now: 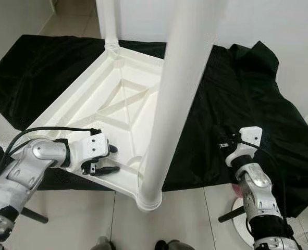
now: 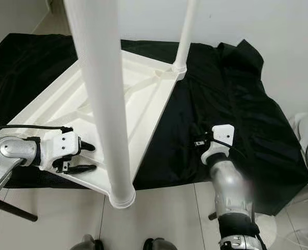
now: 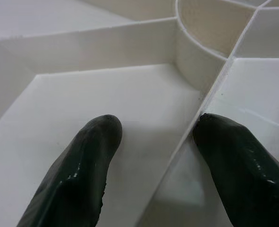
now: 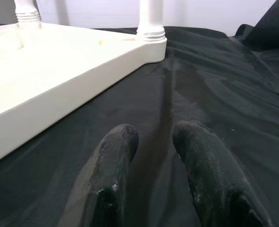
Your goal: Building children table
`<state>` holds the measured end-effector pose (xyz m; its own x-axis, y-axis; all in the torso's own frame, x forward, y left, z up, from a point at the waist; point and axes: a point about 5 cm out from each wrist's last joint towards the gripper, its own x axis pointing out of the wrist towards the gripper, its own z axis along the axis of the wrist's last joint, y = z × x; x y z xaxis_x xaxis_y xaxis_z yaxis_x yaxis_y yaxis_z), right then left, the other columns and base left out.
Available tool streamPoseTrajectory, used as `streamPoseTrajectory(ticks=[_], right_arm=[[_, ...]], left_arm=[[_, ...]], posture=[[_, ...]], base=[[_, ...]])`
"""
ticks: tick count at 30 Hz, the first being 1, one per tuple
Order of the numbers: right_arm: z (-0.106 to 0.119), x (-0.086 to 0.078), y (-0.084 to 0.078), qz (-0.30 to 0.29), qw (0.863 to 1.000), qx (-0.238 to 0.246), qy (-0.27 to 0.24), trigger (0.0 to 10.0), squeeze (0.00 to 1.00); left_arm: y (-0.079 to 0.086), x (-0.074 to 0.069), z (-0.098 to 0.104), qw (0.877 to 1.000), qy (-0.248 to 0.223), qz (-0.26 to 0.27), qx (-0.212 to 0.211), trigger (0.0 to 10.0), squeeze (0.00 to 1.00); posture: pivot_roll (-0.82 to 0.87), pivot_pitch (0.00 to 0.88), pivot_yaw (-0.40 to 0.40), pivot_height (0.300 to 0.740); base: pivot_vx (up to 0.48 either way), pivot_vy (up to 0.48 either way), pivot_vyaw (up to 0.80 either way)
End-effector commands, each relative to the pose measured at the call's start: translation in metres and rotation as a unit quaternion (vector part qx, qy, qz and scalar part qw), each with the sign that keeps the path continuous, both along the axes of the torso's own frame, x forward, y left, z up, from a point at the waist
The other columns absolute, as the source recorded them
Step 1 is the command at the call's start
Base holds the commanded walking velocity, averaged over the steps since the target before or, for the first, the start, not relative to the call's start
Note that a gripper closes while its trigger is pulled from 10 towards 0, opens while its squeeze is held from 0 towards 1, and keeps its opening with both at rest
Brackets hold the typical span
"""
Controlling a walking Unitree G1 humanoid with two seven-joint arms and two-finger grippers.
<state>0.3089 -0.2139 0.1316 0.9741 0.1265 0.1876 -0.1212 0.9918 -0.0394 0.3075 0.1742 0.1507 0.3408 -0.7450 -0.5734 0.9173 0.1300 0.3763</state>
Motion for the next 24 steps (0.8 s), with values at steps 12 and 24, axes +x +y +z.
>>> streamPoseTrajectory(ticks=[12,24], right_arm=[[-0.004,-0.003,-0.001,-0.014,1.000,-0.001,0.006,10.0,0.00],[-0.001,-0.001,-0.002,-0.027,1.000,0.003,-0.001,10.0,0.00]], left_arm=[[-0.002,0.042,-0.010,0.977,-0.005,0.206,-0.050,0.0,0.00],[-0.044,0.055,0.000,0.969,-0.047,0.216,-0.110,10.0,0.00]], posture=[[-0.01,0.154,-0.030,0.740],[-0.01,0.150,-0.033,0.740]], base=[[0.000,0.000,0.00],[0.000,0.000,0.00]])
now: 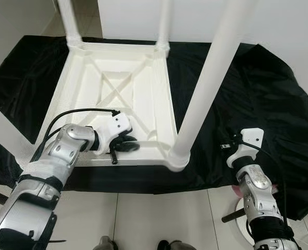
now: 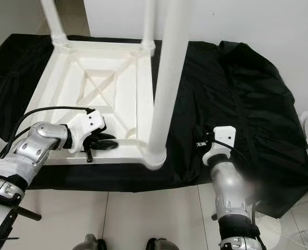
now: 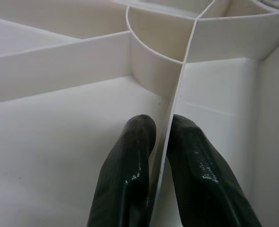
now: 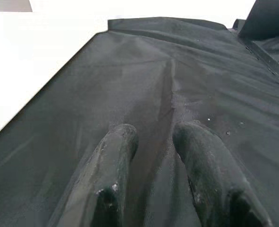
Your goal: Building children table
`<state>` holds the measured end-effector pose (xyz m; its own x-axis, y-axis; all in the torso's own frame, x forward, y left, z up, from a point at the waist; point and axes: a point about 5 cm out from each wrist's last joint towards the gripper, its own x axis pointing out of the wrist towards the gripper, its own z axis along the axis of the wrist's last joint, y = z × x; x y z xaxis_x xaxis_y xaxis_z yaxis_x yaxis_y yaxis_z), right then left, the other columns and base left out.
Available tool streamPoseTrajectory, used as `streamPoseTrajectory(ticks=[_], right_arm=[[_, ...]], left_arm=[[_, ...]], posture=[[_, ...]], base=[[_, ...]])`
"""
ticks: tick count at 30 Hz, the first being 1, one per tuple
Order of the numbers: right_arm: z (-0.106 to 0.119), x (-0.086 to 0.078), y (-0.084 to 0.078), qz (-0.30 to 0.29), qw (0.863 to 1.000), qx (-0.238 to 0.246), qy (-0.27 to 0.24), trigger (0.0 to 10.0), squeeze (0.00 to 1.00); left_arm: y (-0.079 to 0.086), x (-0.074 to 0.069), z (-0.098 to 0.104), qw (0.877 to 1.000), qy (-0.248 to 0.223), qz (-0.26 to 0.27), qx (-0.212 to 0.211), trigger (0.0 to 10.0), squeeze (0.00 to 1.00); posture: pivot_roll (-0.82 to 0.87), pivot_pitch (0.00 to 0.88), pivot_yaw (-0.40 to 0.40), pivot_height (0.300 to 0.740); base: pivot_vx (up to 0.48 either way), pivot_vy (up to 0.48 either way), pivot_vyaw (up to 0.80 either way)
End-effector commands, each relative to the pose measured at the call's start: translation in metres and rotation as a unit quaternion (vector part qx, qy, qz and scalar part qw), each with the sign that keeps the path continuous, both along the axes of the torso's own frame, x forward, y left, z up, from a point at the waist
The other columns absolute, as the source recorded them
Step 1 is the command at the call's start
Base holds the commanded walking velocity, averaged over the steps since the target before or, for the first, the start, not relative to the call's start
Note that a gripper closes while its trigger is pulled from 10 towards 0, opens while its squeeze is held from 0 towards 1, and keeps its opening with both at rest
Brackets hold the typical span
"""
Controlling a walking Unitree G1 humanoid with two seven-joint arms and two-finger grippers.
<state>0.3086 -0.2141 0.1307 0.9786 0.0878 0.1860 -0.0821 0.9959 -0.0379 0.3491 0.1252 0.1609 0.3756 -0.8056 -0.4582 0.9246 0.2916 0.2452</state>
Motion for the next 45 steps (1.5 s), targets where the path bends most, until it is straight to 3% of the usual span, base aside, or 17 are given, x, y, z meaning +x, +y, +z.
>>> streamPoseTrajectory(ticks=[1,5,6,7,12,13,15,16,23,24,25,28,38,39,40,41,45], right_arm=[[0.000,0.000,-0.001,-0.007,1.000,0.002,-0.002,10.0,0.00],[0.001,-0.001,-0.002,-0.012,1.000,0.003,-0.004,10.0,0.00],[0.001,-0.002,-0.003,-0.015,1.000,0.003,-0.005,10.0,0.00],[0.000,-0.003,-0.004,-0.016,1.000,0.003,-0.006,10.0,0.00],[0.000,-0.006,-0.006,-0.019,1.000,0.007,-0.009,10.0,0.00],[0.001,-0.008,-0.007,-0.021,1.000,0.009,-0.010,10.0,0.00],[0.001,-0.009,-0.009,-0.023,1.000,0.011,-0.012,10.0,0.00],[0.001,-0.009,-0.010,-0.024,1.000,0.013,-0.012,10.0,0.00],[0.001,-0.013,-0.014,-0.021,0.999,0.024,-0.010,10.0,0.04],[0.001,-0.015,-0.015,-0.021,0.999,0.025,-0.011,10.0,0.65],[0.003,-0.017,-0.015,-0.011,0.999,0.030,-0.015,10.0,1.00],[0.003,-0.017,-0.015,-0.011,0.999,0.030,-0.015,10.0,1.00],[0.018,-0.045,-0.020,0.136,0.991,0.002,0.004,10.0,1.00],[0.020,-0.049,-0.020,0.168,0.986,-0.012,0.018,10.0,0.58],[0.020,-0.049,-0.020,0.168,0.986,-0.012,0.018,10.0,0.58],[0.028,-0.054,-0.020,0.216,0.976,-0.019,0.025,10.0,0.00],[0.036,-0.060,-0.018,0.278,0.959,-0.036,0.034,10.0,0.00]], left_arm=[[0.005,0.013,-0.010,0.982,-0.079,0.171,-0.003,10.0,0.00],[-0.006,0.013,-0.004,0.983,-0.092,0.154,-0.033,10.0,0.00],[-0.011,0.011,-0.002,0.984,-0.080,0.148,-0.064,10.0,0.00],[-0.014,0.010,0.001,0.983,-0.072,0.143,-0.090,10.0,1.00],[-0.015,0.007,0.007,0.980,-0.085,0.136,-0.118,10.0,1.00],[-0.014,0.006,0.011,0.978,-0.095,0.134,-0.126,10.0,0.74],[-0.013,0.004,0.015,0.976,-0.104,0.133,-0.136,10.0,0.74],[-0.012,0.003,0.016,0.975,-0.100,0.132,-0.147,10.0,0.00],[-0.002,-0.002,0.020,0.969,-0.086,0.144,-0.183,10.0,0.00],[0.000,-0.003,0.020,0.967,-0.079,0.151,-0.190,10.0,0.00],[0.003,-0.004,0.019,0.965,-0.080,0.158,-0.195,10.0,0.00],[0.003,-0.004,0.019,0.965,-0.080,0.158,-0.195,10.0,0.00],[0.024,-0.013,0.022,0.938,-0.077,0.238,-0.242,10.0,0.00],[0.025,-0.014,0.022,0.937,-0.080,0.244,-0.238,10.0,0.00],[0.025,-0.014,0.022,0.937,-0.080,0.244,-0.238,10.0,0.00],[0.024,-0.015,0.023,0.938,-0.082,0.241,-0.236,10.0,0.00],[0.021,-0.016,0.023,0.940,-0.077,0.235,-0.234,10.0,0.00]], posture=[[-0.01,0.150,-0.033,0.740],[-0.02,0.147,-0.030,0.740],[-0.02,0.147,-0.027,0.740],[-0.02,0.147,-0.027,0.740],[-0.02,0.149,-0.024,0.740],[-0.02,0.149,-0.024,0.740],[-0.02,0.149,-0.024,0.740],[-0.02,0.150,-0.025,0.740],[-0.02,0.152,-0.029,0.740],[-0.01,0.153,-0.031,0.740],[-0.01,0.152,-0.033,0.740],[-0.01,0.152,-0.033,0.740],[-0.02,0.151,-0.042,0.740],[-0.02,0.149,-0.044,0.740],[-0.02,0.149,-0.044,0.740],[-0.02,0.145,-0.044,0.740],[-0.03,0.138,-0.039,0.740]], base=[[0.000,0.000,0.00],[0.000,0.000,0.00],[0.000,0.000,0.00],[0.000,0.000,0.00],[0.000,0.000,0.00],[0.000,0.000,0.00],[0.000,0.000,0.00],[0.000,0.000,0.00],[0.000,0.000,0.00],[0.000,0.000,0.00],[0.000,0.000,0.00],[0.000,0.000,0.00],[0.000,0.000,0.00],[0.000,0.000,0.00],[0.000,0.000,0.00],[0.000,0.000,0.00],[0.000,0.000,0.00]])
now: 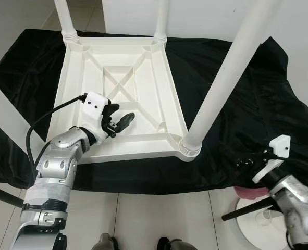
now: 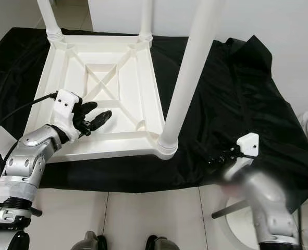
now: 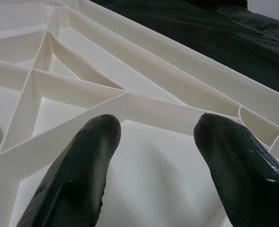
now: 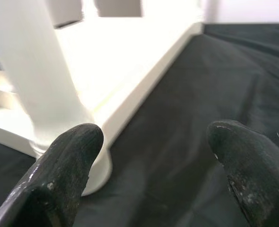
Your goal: Building children table
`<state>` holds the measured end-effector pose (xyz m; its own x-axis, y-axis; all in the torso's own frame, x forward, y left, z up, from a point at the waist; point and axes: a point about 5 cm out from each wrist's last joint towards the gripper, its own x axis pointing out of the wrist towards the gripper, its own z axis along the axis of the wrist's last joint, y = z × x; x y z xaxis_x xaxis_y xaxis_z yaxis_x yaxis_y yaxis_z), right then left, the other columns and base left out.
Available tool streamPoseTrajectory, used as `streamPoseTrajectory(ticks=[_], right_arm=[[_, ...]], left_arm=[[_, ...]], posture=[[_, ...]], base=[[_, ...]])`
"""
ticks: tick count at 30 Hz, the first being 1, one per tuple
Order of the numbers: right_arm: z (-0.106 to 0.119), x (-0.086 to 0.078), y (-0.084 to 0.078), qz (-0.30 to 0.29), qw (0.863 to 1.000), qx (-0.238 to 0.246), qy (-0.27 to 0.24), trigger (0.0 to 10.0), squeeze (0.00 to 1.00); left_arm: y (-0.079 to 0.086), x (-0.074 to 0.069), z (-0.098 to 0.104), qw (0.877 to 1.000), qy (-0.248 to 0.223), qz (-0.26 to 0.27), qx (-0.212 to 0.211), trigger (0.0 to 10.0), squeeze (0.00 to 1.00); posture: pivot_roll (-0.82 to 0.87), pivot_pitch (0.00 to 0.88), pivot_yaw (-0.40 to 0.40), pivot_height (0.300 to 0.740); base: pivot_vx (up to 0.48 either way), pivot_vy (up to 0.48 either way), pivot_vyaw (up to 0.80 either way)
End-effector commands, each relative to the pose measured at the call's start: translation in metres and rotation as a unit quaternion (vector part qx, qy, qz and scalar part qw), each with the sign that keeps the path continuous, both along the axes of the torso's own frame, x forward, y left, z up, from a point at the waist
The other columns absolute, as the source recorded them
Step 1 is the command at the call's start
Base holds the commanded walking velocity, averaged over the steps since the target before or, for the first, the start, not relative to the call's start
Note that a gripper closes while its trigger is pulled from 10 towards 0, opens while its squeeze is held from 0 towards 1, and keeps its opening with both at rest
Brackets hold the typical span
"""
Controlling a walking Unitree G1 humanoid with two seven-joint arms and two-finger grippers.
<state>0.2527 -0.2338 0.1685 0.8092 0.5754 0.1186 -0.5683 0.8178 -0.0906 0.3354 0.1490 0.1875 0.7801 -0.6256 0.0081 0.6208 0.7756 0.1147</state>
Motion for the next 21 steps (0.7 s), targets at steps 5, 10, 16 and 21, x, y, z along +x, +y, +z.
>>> streamPoseTrajectory(ticks=[5,10,16,21], right_arm=[[0.001,-0.007,0.009,0.084,0.996,-0.027,0.020,10.0,0.00],[0.002,0.001,0.027,0.141,0.988,-0.050,0.027,10.0,0.00],[0.000,0.017,0.041,0.144,0.988,-0.057,0.017,10.0,0.00],[-0.004,0.032,0.057,0.130,0.990,-0.049,0.012,10.0,0.00]], left_arm=[[-0.006,-0.002,-0.002,1.000,0.000,-0.010,0.013,10.0,0.00],[-0.012,0.000,-0.001,1.000,0.006,-0.003,0.011,10.0,0.00],[-0.020,-0.001,-0.002,1.000,-0.002,-0.018,0.024,10.0,0.00],[-0.028,0.001,-0.003,1.000,-0.006,-0.021,0.023,10.0,0.00]], posture=[[-0.03,0.131,-0.035,0.740],[-0.03,0.120,-0.038,0.740],[-0.02,0.115,-0.046,0.740],[-0.02,0.114,-0.055,0.740]], base=[[0.000,0.000,0.00],[0.000,0.000,0.00],[0.000,0.000,0.00],[0.000,0.000,0.00]])
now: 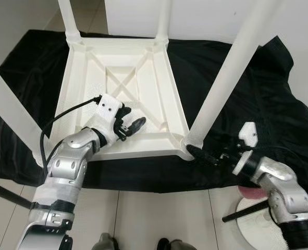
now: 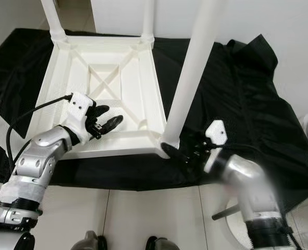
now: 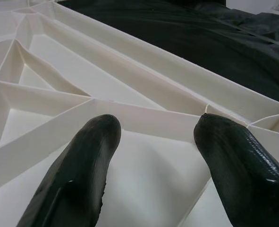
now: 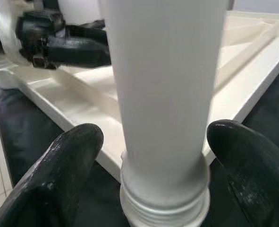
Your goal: Building children table
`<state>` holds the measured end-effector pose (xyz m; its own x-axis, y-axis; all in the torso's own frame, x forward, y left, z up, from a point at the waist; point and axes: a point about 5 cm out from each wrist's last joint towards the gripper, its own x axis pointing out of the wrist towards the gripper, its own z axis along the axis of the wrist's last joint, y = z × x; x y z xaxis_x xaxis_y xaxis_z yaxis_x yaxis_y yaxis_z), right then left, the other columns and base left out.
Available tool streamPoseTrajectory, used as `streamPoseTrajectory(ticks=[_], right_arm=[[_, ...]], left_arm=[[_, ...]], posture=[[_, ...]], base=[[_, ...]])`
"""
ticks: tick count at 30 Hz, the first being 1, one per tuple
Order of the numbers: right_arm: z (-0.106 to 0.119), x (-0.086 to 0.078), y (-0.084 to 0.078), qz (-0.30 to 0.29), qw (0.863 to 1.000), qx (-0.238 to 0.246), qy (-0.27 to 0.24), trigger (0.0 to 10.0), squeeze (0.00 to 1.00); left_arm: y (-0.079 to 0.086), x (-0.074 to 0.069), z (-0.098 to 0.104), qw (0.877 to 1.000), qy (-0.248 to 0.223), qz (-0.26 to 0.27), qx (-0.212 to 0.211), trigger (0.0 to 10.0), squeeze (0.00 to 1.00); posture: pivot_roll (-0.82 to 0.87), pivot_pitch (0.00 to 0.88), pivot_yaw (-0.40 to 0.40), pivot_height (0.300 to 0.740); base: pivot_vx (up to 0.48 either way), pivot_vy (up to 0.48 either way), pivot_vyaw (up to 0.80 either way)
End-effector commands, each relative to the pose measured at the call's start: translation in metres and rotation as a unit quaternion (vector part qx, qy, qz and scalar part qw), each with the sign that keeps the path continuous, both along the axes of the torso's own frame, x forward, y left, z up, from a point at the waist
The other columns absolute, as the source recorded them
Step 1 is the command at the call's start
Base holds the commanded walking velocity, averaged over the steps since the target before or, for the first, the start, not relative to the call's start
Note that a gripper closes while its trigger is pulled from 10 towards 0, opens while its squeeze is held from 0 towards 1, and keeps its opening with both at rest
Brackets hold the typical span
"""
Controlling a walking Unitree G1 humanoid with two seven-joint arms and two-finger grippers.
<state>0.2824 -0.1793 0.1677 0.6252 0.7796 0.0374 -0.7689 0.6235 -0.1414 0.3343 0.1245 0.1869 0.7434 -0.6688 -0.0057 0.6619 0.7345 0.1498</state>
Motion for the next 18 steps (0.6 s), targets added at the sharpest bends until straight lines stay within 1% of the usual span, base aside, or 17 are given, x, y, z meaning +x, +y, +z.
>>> streamPoseTrajectory(ticks=[1,2,4,5,7,11,13,14,15,16,18], right_arm=[[-0.004,0.006,0.008,-0.017,1.000,0.011,0.000,10.0,0.00],[-0.004,0.006,0.008,-0.017,1.000,0.011,0.000,10.0,0.00],[-0.005,0.014,0.017,-0.050,0.998,0.026,-0.014,10.0,0.00],[-0.005,0.014,0.017,-0.050,0.998,0.026,-0.014,10.0,0.00],[-0.006,0.018,0.020,-0.069,0.997,0.042,-0.017,10.0,0.00],[-0.008,0.031,0.003,-0.125,0.990,0.059,-0.011,10.0,0.00],[-0.007,0.033,0.000,-0.131,0.990,0.058,-0.013,10.0,0.00],[-0.007,0.034,-0.004,-0.138,0.989,0.059,-0.014,10.0,0.00],[-0.007,0.034,-0.004,-0.138,0.989,0.059,-0.014,10.0,0.00],[-0.006,0.037,-0.008,-0.146,0.987,0.060,-0.016,10.0,0.00],[-0.005,0.039,-0.011,-0.152,0.986,0.061,-0.016,10.0,0.00]], left_arm=[[-0.004,0.003,-0.006,1.000,0.006,0.008,0.003,10.0,0.00],[-0.004,0.003,-0.006,1.000,0.006,0.008,0.003,10.0,0.00],[-0.008,0.003,-0.010,1.000,0.016,0.002,-0.004,10.0,0.00],[-0.008,0.003,-0.010,1.000,0.016,0.002,-0.004,10.0,0.00],[-0.012,0.005,-0.011,1.000,0.017,0.001,-0.006,10.0,0.00],[-0.025,0.006,-0.007,0.999,0.013,-0.032,-0.014,10.0,0.00],[-0.027,0.006,-0.006,0.999,0.010,-0.037,-0.013,10.0,0.00],[-0.029,0.005,-0.007,0.999,0.010,-0.045,-0.012,10.0,0.00],[-0.029,0.005,-0.007,0.999,0.010,-0.045,-0.012,10.0,0.00],[-0.032,0.003,-0.008,0.998,0.011,-0.054,-0.009,10.0,0.00],[-0.035,0.002,-0.010,0.998,0.015,-0.064,-0.003,10.0,0.00]], posture=[[-0.03,0.115,-0.061,0.740],[-0.03,0.115,-0.061,0.740],[-0.04,0.118,-0.063,0.740],[-0.04,0.118,-0.063,0.740],[-0.04,0.118,-0.062,0.740],[-0.05,0.123,-0.051,0.740],[-0.05,0.123,-0.051,0.740],[-0.05,0.123,-0.048,0.740],[-0.05,0.123,-0.048,0.740],[-0.05,0.123,-0.040,0.740],[-0.06,0.123,-0.037,0.740]], base=[[0.000,0.000,0.00],[0.000,0.000,0.00],[0.000,0.000,0.00],[0.000,0.000,0.00],[0.000,0.000,0.00],[0.000,0.000,0.00],[0.000,0.000,0.00],[0.000,0.000,0.00],[0.000,0.000,0.00],[0.000,0.000,0.00],[0.000,0.000,0.00]])
